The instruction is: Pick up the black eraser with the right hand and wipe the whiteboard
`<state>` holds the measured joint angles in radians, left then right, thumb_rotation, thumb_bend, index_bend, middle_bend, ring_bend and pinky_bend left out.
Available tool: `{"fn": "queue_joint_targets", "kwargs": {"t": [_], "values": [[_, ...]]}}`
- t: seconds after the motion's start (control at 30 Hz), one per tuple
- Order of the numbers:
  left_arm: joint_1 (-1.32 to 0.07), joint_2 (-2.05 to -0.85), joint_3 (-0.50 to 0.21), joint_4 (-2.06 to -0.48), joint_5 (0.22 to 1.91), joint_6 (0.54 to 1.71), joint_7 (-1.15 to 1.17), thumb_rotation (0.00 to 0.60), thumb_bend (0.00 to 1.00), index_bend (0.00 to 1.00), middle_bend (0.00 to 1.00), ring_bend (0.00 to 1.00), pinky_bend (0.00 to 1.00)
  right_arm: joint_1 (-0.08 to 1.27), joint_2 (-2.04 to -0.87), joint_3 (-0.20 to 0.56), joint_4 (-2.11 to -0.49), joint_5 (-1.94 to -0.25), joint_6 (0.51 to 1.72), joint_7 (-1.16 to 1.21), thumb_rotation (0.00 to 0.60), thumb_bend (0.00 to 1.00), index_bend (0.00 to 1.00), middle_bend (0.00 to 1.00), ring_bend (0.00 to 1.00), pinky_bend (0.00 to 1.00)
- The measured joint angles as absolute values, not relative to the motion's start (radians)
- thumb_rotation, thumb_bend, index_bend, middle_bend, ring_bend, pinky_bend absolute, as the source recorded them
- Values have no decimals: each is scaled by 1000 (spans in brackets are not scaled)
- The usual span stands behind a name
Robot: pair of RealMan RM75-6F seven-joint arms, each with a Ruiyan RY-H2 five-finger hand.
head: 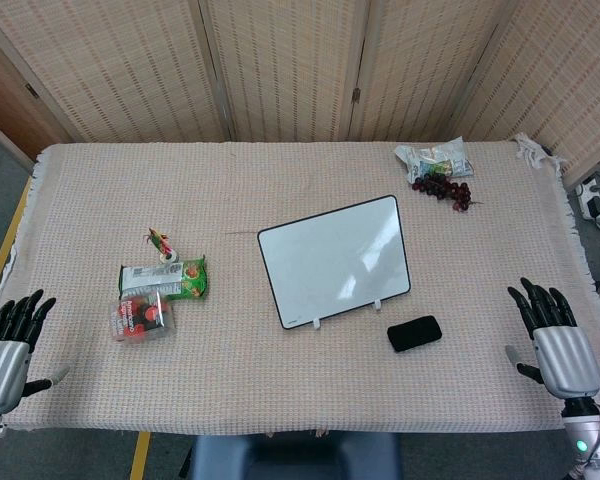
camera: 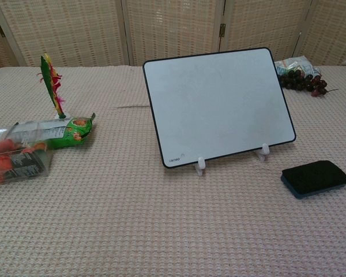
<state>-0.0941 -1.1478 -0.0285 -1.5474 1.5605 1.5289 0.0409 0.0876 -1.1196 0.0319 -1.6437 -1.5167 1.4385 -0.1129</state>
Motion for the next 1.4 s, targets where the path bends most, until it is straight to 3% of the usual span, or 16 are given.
{"fn": "queue_joint_targets", "kwargs": {"t": [0.27,0.63,0.87,1.4], "values": [[-102,-1143,-25,-1554,1566,1513,35,600,152,0,0,0,0,100,-1116,24,-1644,-1506,1397,-133,600,345,11,0,0,0],[-123,-1140,-18,-1555,1578,1480,20,600,167,0,0,0,0,211,-1104,1,-1656,-1515,1177,-201,600,346,289,0,0,0],[-123,-1130,-12,-1555,1587,1485,-8,600,171,0,0,0,0,300,-1147,20,-1665,-1443,1054,-313,600,346,315,0,0,0],[-120,-1113,-9,-1554,1570,1476,-54,600,173,0,0,0,0,424,-1285,50,-1583,-1293,910,-411,600,346,315,0,0,0]]}}
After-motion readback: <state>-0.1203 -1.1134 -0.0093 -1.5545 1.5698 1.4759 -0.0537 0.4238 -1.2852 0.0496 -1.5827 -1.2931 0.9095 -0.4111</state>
